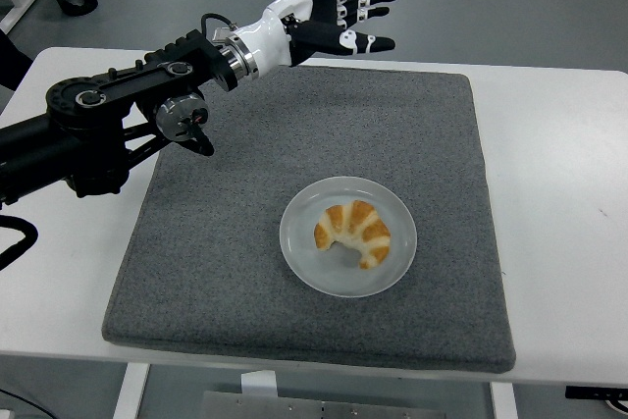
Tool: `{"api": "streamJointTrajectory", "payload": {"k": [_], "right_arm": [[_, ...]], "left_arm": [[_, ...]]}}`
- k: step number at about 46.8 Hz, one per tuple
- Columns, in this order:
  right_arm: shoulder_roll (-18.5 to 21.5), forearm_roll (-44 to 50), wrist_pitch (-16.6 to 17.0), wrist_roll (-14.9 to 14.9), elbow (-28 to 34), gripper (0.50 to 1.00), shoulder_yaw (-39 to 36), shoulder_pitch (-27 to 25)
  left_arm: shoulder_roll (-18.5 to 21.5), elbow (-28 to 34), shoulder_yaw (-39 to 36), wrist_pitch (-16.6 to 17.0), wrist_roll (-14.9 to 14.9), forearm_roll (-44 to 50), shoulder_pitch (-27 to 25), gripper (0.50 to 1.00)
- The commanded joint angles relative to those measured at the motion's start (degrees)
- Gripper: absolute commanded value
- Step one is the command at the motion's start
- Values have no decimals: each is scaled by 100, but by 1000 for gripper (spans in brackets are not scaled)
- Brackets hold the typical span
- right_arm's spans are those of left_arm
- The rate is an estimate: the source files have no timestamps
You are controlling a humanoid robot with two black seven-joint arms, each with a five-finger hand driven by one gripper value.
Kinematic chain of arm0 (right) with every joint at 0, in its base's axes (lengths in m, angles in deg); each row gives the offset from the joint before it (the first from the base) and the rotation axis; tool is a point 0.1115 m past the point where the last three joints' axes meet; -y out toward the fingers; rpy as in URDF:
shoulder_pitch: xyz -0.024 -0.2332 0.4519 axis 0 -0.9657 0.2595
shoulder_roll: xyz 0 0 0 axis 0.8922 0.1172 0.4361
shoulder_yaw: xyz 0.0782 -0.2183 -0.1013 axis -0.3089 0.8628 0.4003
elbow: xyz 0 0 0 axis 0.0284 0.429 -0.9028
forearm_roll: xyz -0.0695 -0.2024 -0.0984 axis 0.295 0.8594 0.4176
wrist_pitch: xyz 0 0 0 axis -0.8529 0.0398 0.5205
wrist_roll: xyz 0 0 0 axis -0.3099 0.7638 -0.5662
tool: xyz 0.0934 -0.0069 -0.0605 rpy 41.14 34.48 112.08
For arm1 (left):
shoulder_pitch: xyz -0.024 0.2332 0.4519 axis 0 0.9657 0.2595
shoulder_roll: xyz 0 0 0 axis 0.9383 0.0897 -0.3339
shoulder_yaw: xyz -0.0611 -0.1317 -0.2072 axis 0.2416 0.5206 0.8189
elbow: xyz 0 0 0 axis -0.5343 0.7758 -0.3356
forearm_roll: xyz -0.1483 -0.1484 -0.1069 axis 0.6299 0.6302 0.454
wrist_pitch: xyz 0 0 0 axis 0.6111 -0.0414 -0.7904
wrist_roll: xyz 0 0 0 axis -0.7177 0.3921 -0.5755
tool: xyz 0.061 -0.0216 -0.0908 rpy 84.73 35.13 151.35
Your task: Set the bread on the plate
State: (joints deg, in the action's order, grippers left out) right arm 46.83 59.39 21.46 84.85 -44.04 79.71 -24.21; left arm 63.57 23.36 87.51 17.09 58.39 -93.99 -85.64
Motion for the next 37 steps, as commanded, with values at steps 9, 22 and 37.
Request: {"api": "streamJointTrajectory", "payload": {"k": [9, 22, 37], "right_arm": [[0, 0, 0, 0, 0, 932, 0, 0], [0, 0, 0, 0, 0, 932, 0, 0], [0, 0, 0, 0, 0, 930, 0, 0]], "left_arm": [[3, -710, 2, -20, 232, 2067, 55, 992], [3, -1361, 774, 50, 961, 3624, 441, 992], [-6, -1335, 2120, 279, 1419, 3721, 1162, 992]]}}
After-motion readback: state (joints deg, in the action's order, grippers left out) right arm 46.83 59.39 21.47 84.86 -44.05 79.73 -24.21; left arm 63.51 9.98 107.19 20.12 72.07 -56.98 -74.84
